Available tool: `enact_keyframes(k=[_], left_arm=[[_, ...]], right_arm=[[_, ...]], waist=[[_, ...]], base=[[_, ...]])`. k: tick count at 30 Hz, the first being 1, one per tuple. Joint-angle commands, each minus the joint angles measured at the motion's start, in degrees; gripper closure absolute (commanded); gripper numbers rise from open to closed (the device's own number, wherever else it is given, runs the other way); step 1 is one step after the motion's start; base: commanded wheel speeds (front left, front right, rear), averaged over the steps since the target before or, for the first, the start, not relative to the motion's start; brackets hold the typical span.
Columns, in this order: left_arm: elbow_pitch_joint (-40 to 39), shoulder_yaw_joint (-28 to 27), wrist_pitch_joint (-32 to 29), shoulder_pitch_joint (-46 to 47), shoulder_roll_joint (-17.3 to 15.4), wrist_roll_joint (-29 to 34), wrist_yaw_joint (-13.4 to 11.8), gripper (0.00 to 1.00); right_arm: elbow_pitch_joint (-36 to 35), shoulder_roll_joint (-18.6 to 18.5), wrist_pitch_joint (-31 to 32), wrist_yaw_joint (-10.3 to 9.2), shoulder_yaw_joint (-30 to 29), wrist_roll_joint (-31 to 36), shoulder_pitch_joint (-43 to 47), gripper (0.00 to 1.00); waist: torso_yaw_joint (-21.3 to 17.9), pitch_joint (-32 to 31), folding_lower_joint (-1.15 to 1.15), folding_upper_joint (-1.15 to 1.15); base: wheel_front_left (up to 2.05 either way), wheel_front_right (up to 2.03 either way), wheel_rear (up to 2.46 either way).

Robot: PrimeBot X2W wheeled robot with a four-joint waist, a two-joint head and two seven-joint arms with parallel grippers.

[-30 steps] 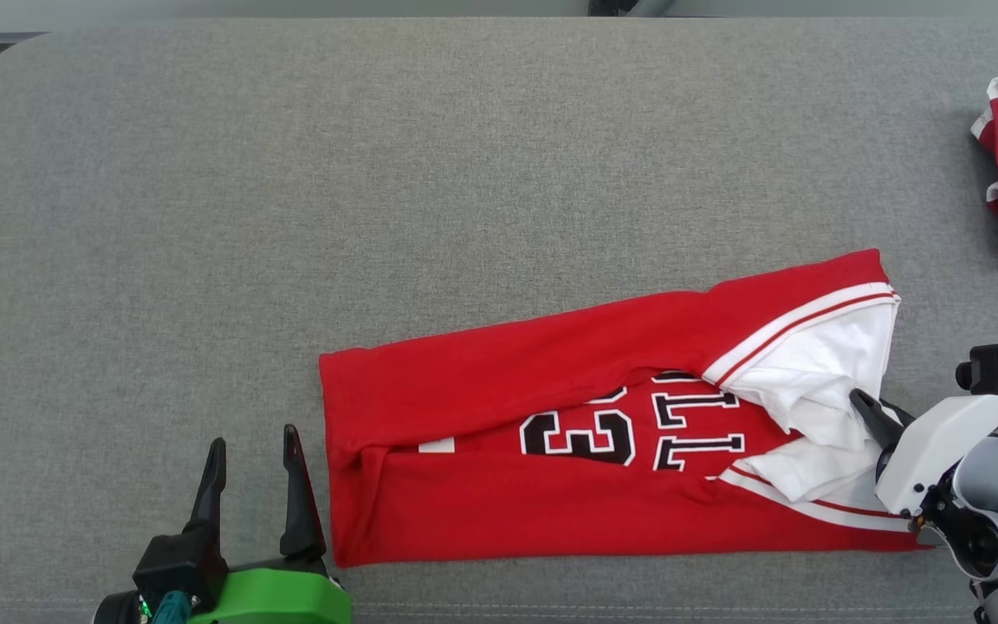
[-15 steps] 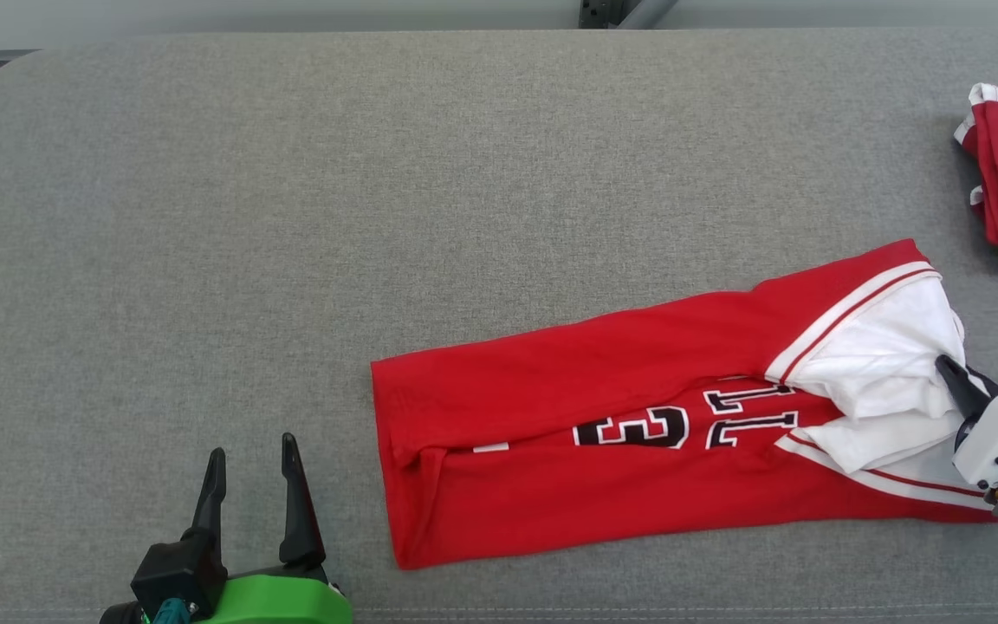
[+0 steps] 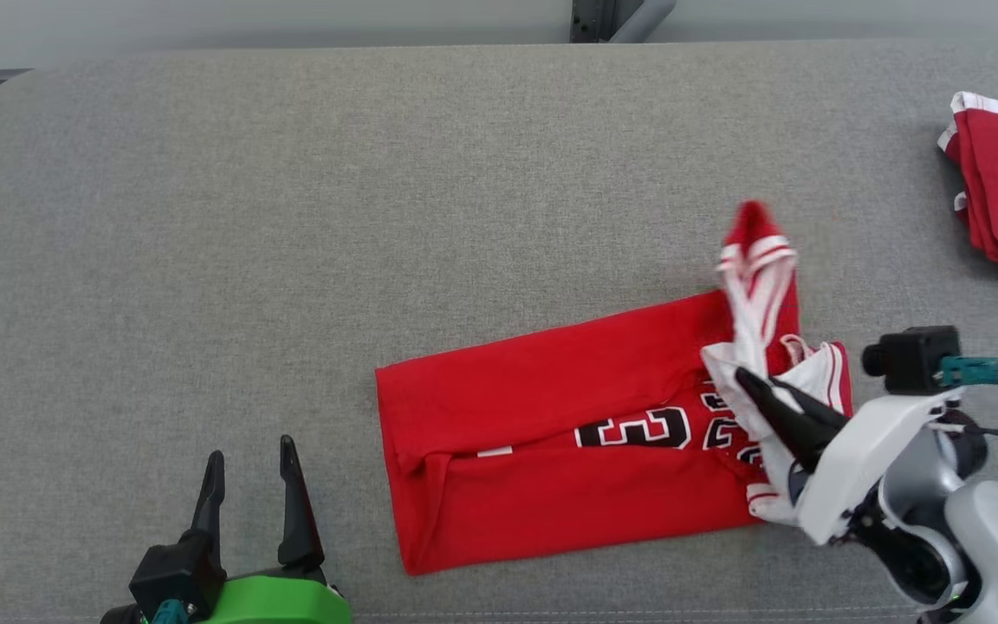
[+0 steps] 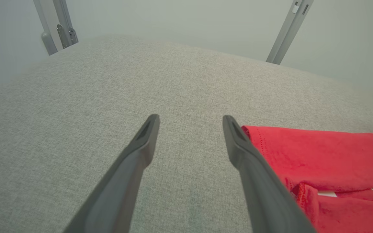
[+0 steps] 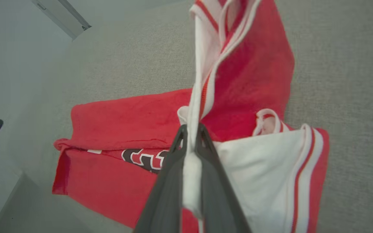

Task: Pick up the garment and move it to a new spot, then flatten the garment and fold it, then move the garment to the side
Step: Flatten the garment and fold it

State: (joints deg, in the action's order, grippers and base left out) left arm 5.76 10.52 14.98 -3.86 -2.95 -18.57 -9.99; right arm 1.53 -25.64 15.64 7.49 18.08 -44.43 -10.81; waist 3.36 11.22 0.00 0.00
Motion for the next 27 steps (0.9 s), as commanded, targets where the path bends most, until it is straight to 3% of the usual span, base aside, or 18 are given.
enact_keyframes(k=[1,9,18,27], left_arm=[[-0.1,0.0,0.3,-0.4,0.0,-0.3,0.1,0.0],[0.4,0.9,0.3,0.4,0.0,-1.3,0.1,0.0],[1.4,1.1,0.3,0.2,0.0,-1.6,0.4,0.0],[1.6,1.6,0.3,0.1,0.0,-1.9,0.2,0.0]], right_arm=[[-0.6,0.3,0.2,-0.02,0.5,-0.1,0.6,1.0],[-2.8,8.1,1.7,-0.02,9.9,2.5,-1.5,1.0],[4.1,16.5,-0.4,-0.01,16.3,4.5,-4.6,1.0],[13.0,20.3,-3.5,-0.01,18.1,7.2,-8.3,1.0]], waist=[[0.1,-0.1,0.0,0.0],[1.7,0.0,0.0,0.0],[5.2,-0.4,0.0,0.0],[6.6,-0.4,0.0,0.0]], base=[[0.0,0.0,0.0],[0.0,0.0,0.0],[0.0,0.0,0.0],[0.0,0.0,0.0]])
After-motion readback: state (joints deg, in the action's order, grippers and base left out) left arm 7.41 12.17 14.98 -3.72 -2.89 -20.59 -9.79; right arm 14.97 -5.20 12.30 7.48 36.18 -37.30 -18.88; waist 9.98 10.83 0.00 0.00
